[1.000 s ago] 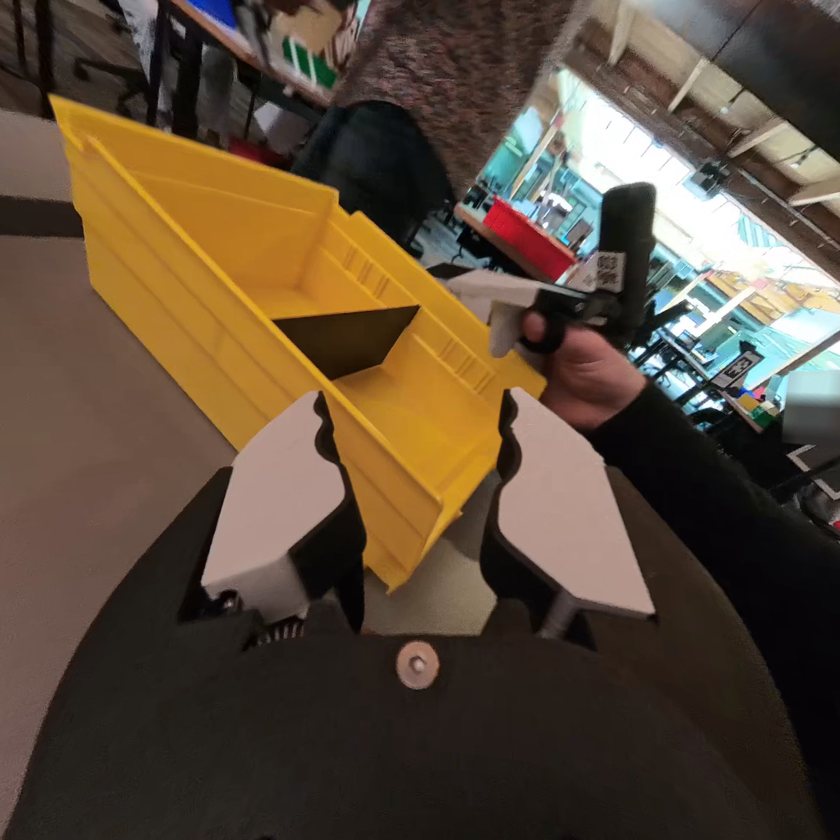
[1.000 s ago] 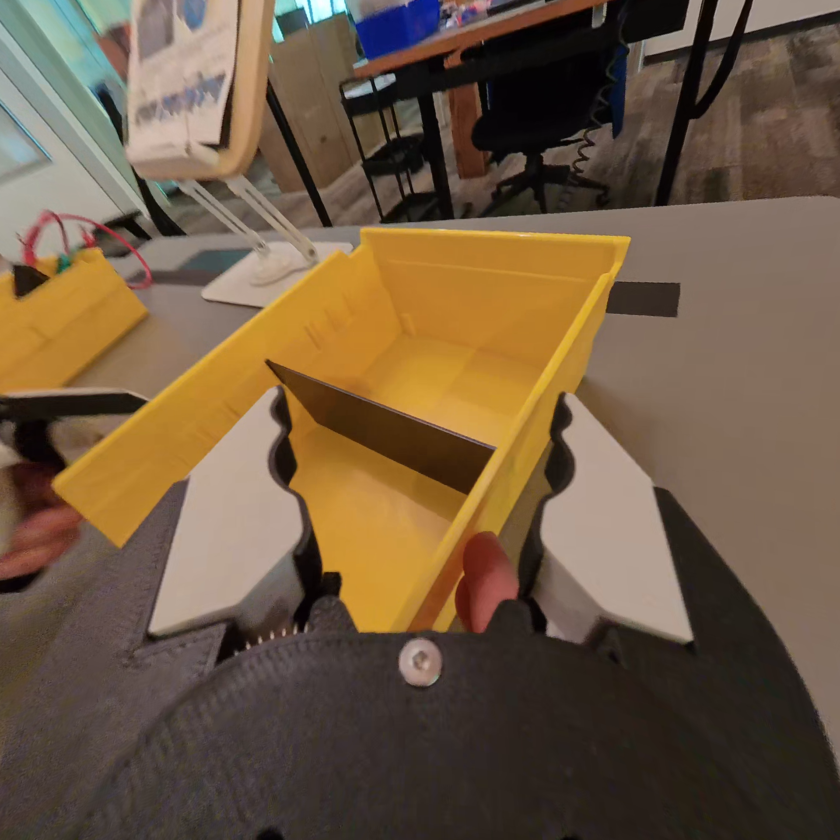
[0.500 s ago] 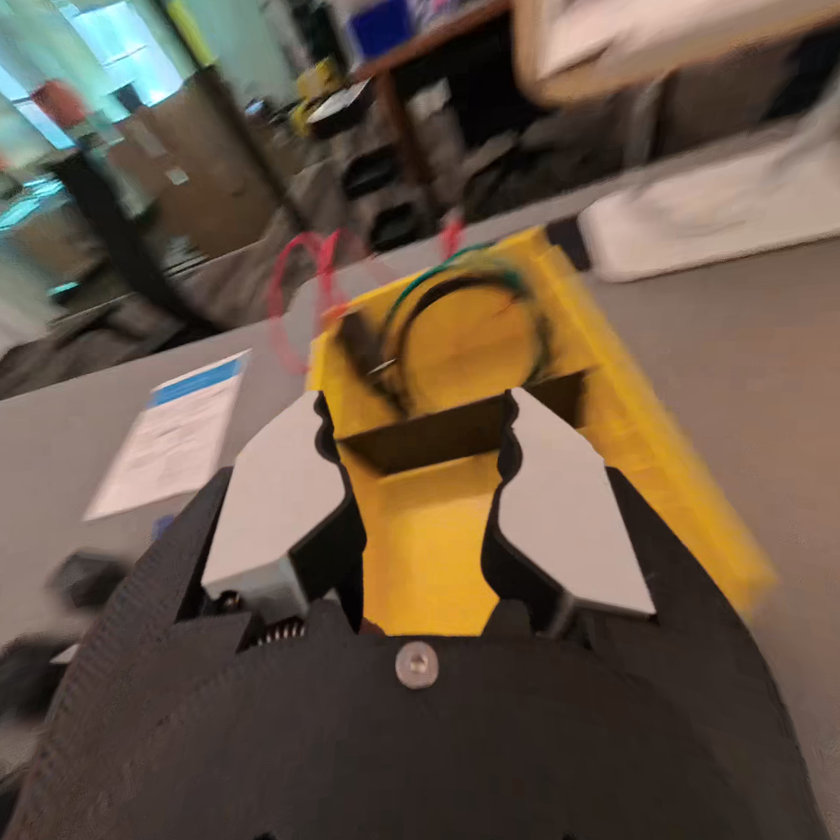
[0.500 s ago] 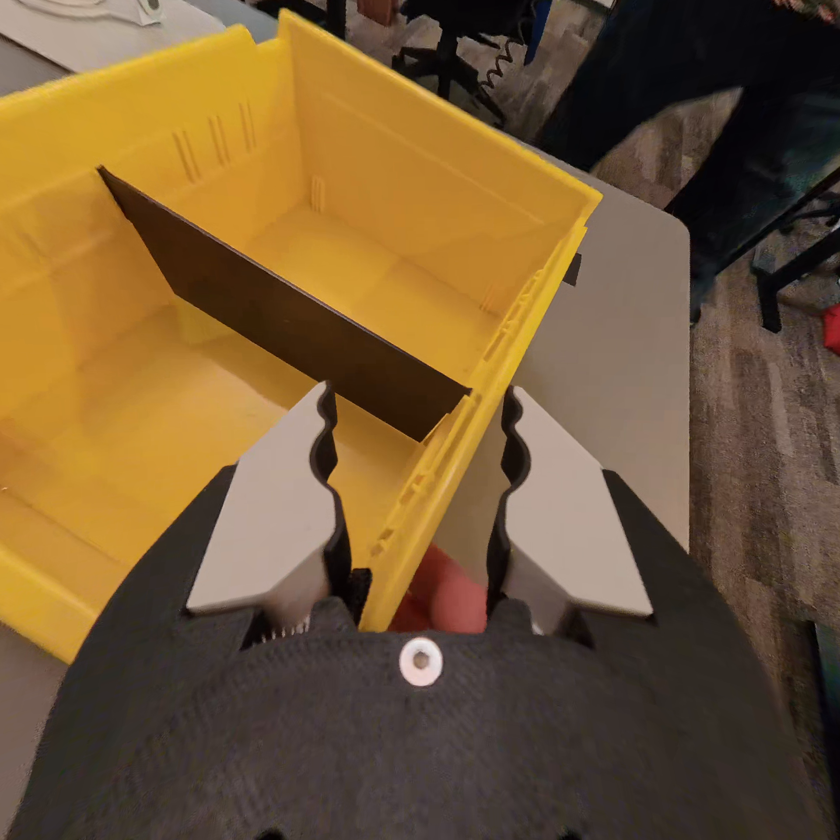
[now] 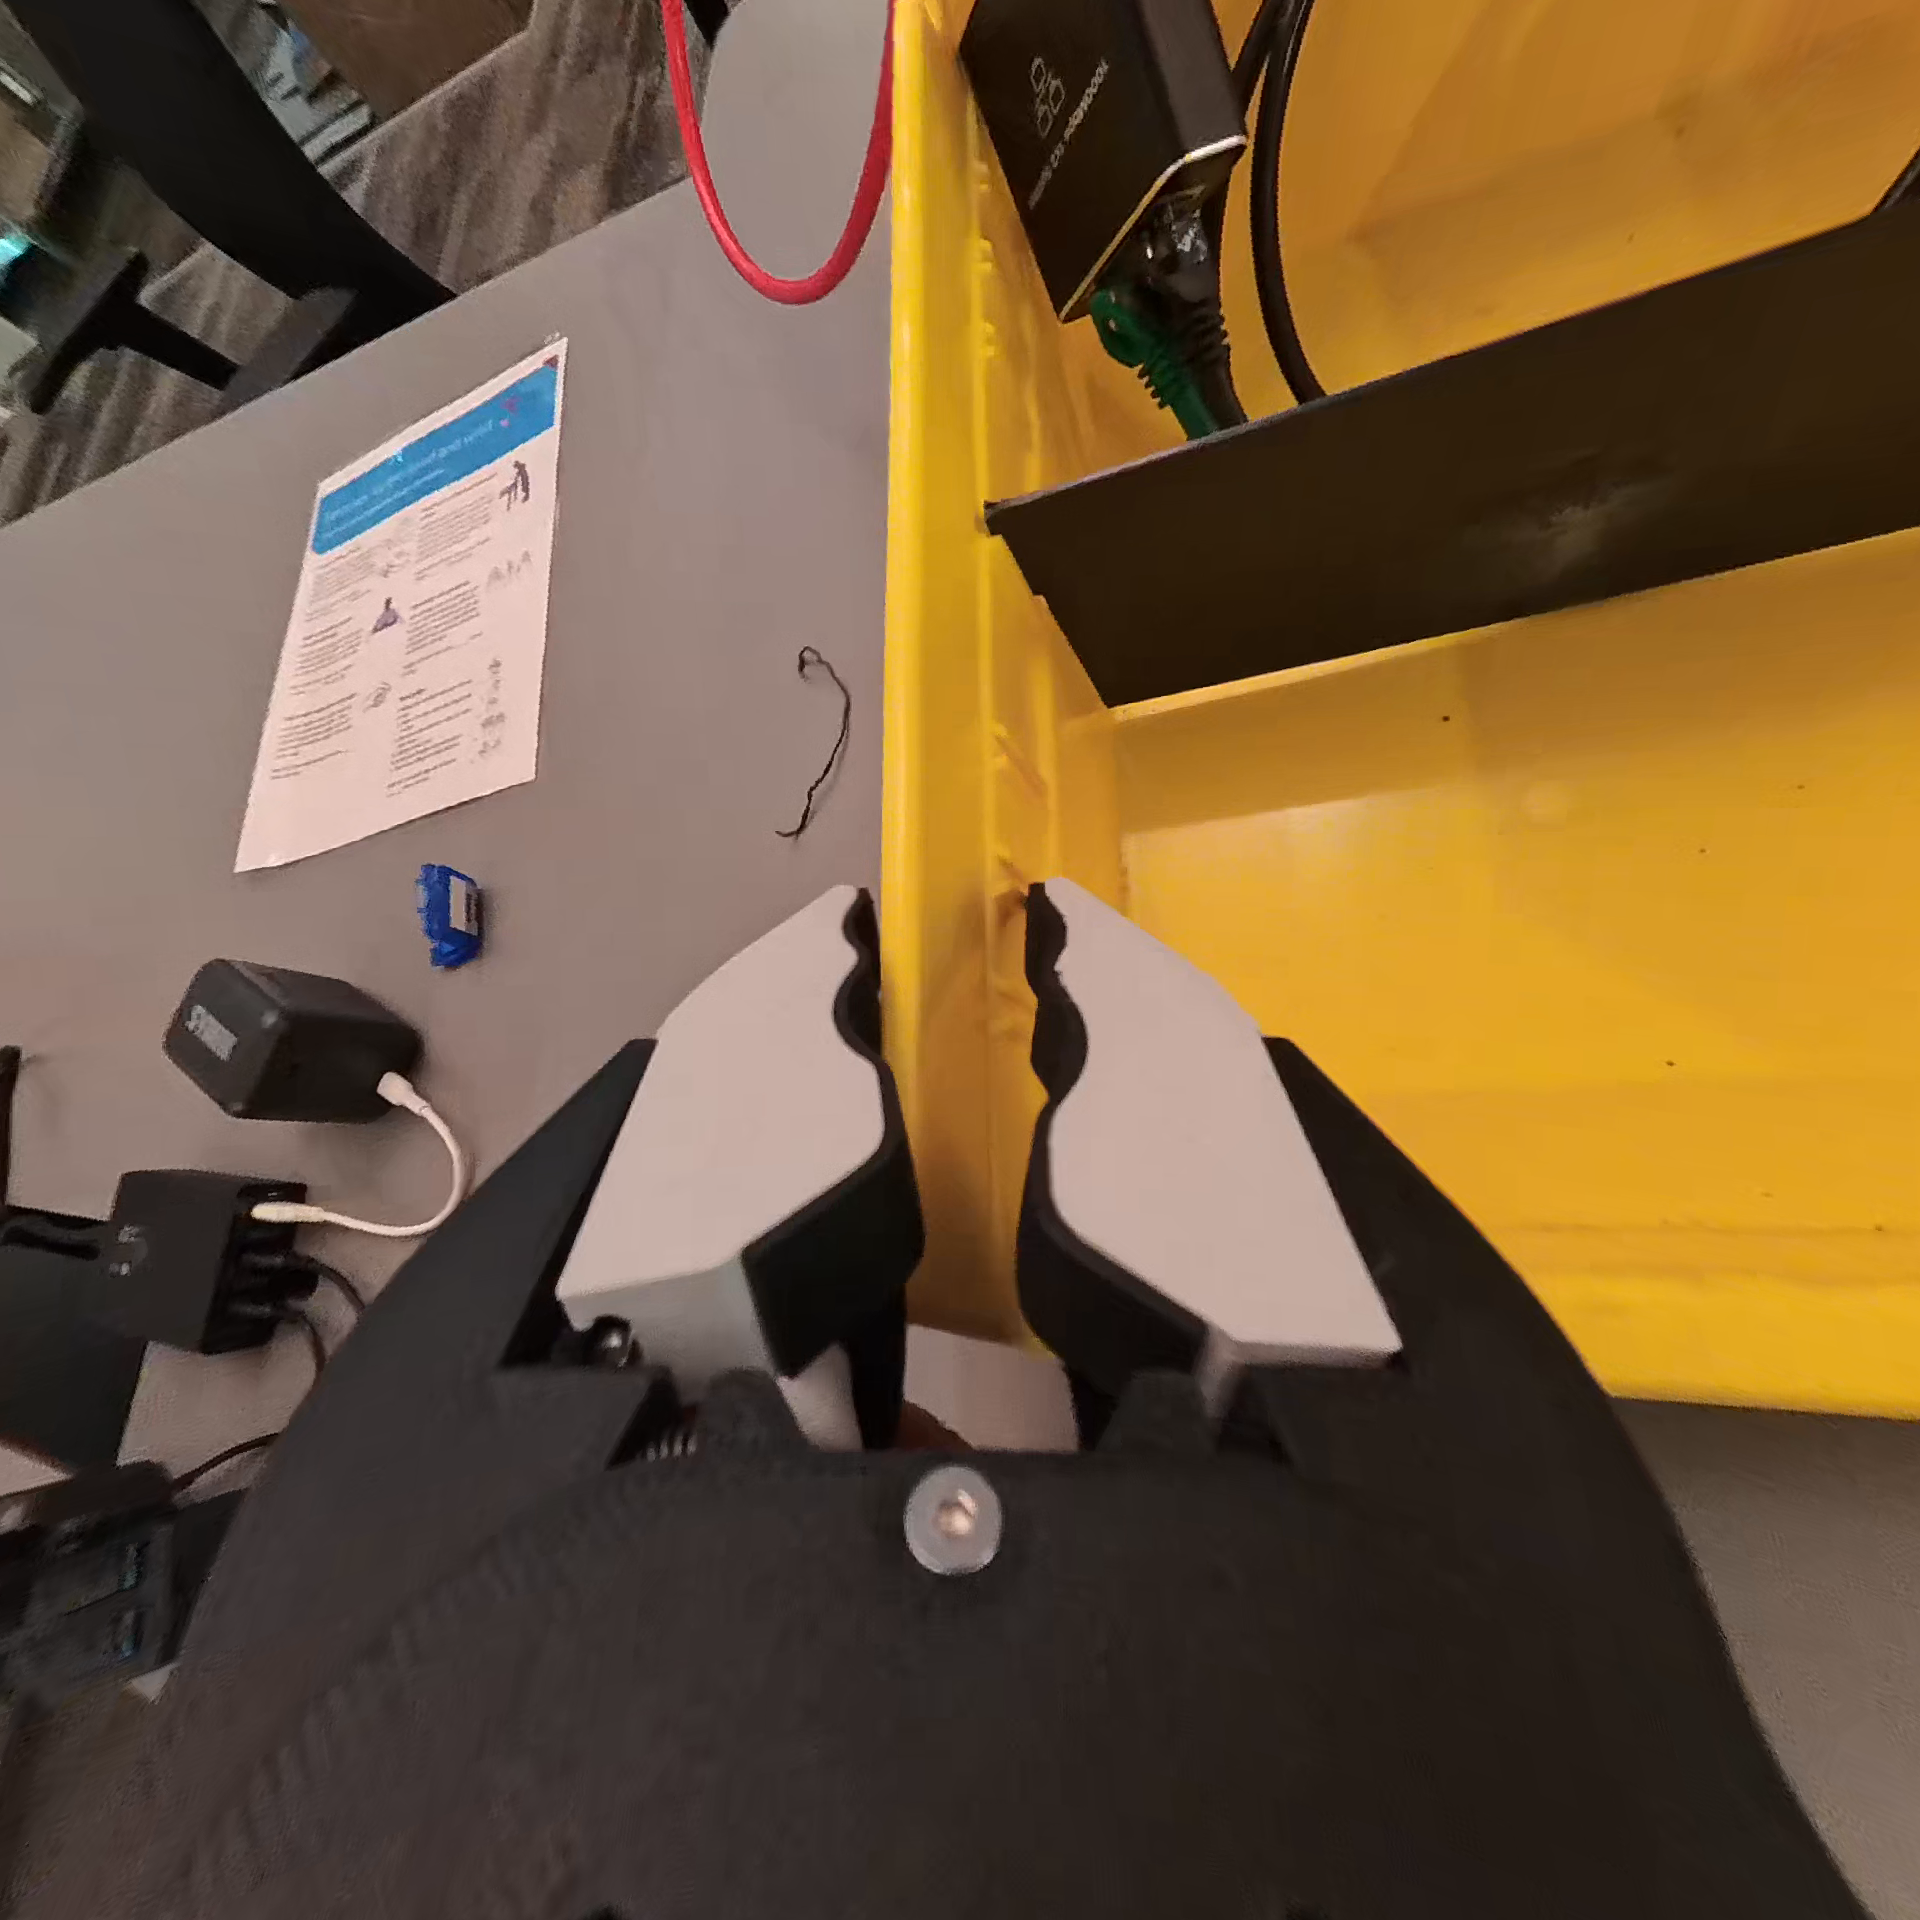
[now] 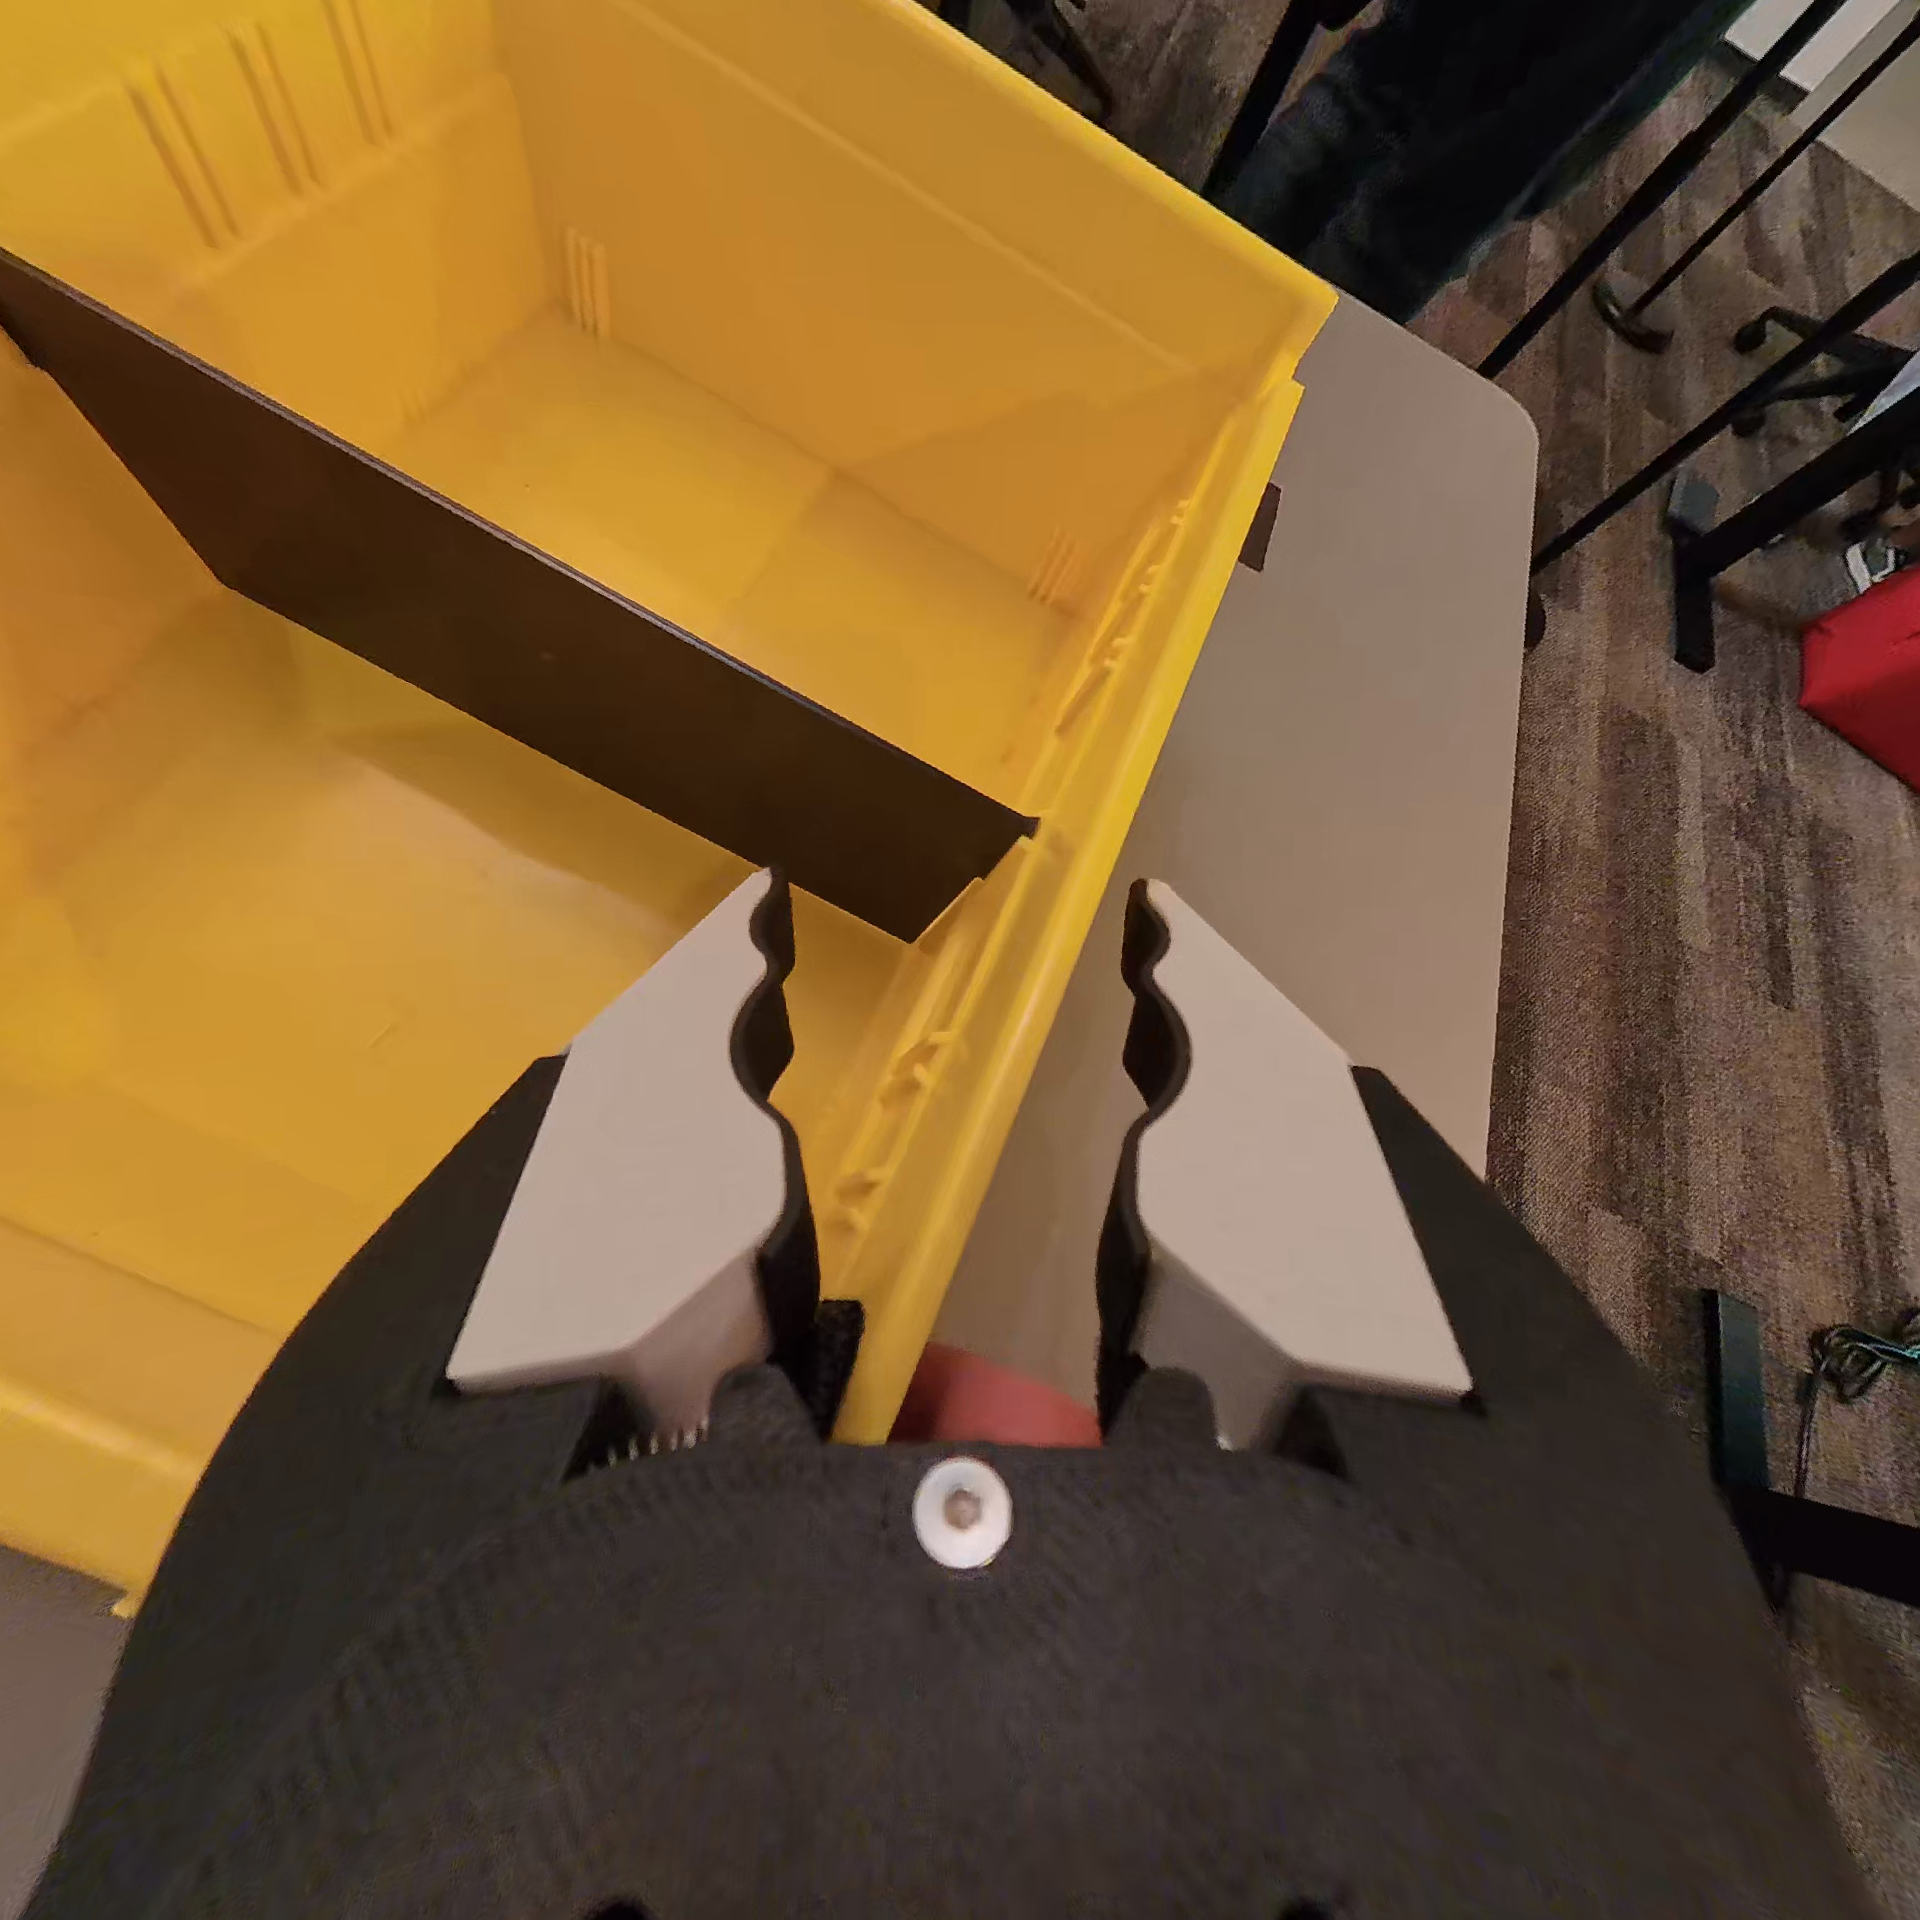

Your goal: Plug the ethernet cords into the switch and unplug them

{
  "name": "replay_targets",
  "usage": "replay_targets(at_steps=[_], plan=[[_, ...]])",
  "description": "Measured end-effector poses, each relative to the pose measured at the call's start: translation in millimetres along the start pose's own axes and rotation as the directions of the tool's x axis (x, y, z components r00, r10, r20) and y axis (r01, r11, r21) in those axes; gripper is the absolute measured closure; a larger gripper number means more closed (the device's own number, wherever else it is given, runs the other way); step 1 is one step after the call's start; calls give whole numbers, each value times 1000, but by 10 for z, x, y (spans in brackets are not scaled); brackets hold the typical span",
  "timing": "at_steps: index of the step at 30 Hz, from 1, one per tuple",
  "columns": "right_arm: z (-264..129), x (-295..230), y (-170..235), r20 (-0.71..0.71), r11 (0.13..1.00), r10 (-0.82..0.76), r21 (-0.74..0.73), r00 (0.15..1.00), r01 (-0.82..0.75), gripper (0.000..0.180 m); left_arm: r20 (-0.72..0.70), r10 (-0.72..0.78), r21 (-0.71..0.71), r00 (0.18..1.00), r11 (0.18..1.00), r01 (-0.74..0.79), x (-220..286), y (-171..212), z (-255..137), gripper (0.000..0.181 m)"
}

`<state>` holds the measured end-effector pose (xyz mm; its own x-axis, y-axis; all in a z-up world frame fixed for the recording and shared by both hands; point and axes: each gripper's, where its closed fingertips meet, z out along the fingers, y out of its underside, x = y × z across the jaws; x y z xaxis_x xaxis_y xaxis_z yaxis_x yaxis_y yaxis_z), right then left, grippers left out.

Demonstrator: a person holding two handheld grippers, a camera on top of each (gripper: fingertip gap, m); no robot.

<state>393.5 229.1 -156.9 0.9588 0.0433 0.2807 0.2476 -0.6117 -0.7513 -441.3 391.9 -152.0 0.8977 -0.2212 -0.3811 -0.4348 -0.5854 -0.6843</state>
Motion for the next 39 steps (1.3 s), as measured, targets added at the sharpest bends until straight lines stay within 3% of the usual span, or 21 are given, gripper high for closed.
replay_targets(at_steps=[6,10,14,17,21,26,30,34,36,39], plan=[[11,42,-5,-12,1000,-6,-1,1000,6,111,-25,15,34,1000,999,-15,-149,48,27,159],[-208,273,-205,-159,995,-75,49,984,83,84,23,-74,134,997,989,70,-391,-149,-217,108],[-687,320,-625,-274,974,-157,117,949,196,73,-18,-85,327,996,941,86,-330,-714,-803,90],[-1015,11,-1002,-225,956,-158,208,962,205,65,-151,10,447,988,892,59,201,-1199,-1194,84],[-1225,-859,-1421,-17,926,-175,336,985,170,49,-333,190,485,924,875,-5,1215,-1469,-1418,79],[-1262,-1924,-1566,222,912,-215,394,951,114,42,-505,332,465,797,882,-72,2348,-1328,-1424,64],[-1252,-2551,-1480,295,909,-282,386,913,156,48,-535,387,457,751,880,-128,2801,-1139,-1399,59],[-1273,-2915,-1272,307,894,-373,373,876,251,55,-427,346,458,835,879,-129,2399,-1257,-1303,78],[-1308,-3034,-1142,327,886,-405,372,854,278,60,-387,241,440,890,897,-52,1935,-1403,-1212,91],[-1352,-3104,-1010,337,882,-412,380,847,278,66,-269,94,383,959,924,16,1150,-1518,-853,92]])
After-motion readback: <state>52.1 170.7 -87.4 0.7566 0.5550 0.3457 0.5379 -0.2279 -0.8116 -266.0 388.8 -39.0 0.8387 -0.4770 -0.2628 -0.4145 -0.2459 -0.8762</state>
